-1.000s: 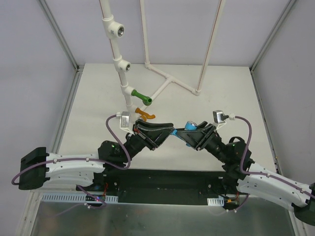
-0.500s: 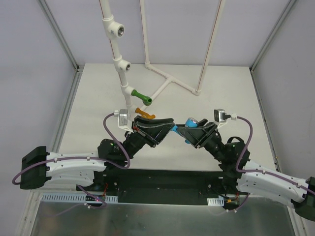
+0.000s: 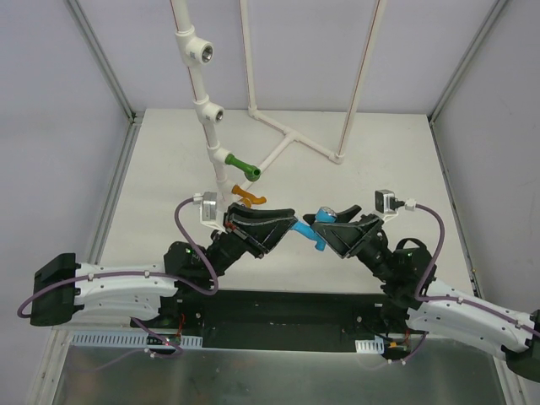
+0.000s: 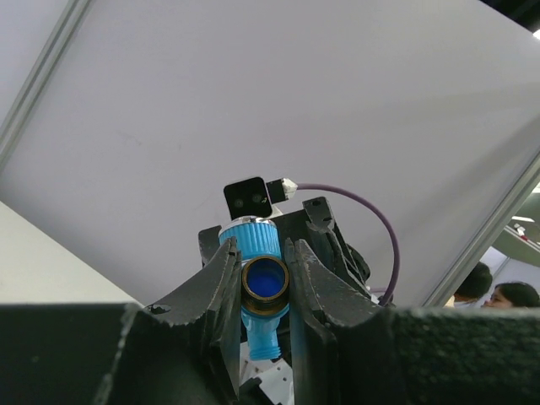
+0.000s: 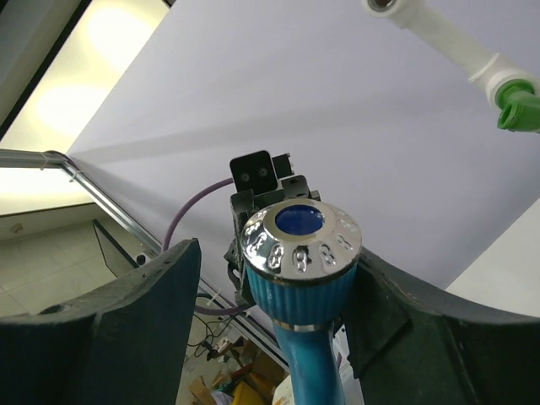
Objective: Install the water faucets
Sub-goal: Pick up the water faucet from the center of the board.
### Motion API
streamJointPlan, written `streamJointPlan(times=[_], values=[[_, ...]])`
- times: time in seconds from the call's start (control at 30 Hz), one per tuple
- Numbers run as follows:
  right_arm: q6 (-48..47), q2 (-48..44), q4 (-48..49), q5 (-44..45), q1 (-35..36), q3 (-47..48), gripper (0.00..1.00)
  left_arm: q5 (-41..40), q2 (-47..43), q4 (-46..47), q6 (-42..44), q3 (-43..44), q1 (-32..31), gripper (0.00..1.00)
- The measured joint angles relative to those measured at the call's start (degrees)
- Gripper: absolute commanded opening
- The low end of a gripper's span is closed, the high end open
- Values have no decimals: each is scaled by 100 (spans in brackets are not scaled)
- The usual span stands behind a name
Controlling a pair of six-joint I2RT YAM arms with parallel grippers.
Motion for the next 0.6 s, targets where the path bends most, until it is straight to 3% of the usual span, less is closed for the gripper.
streamJointPlan(times=[0.6], values=[[409, 1016, 1587, -90, 55, -7, 63, 22, -105, -83, 258, 212, 4, 0]])
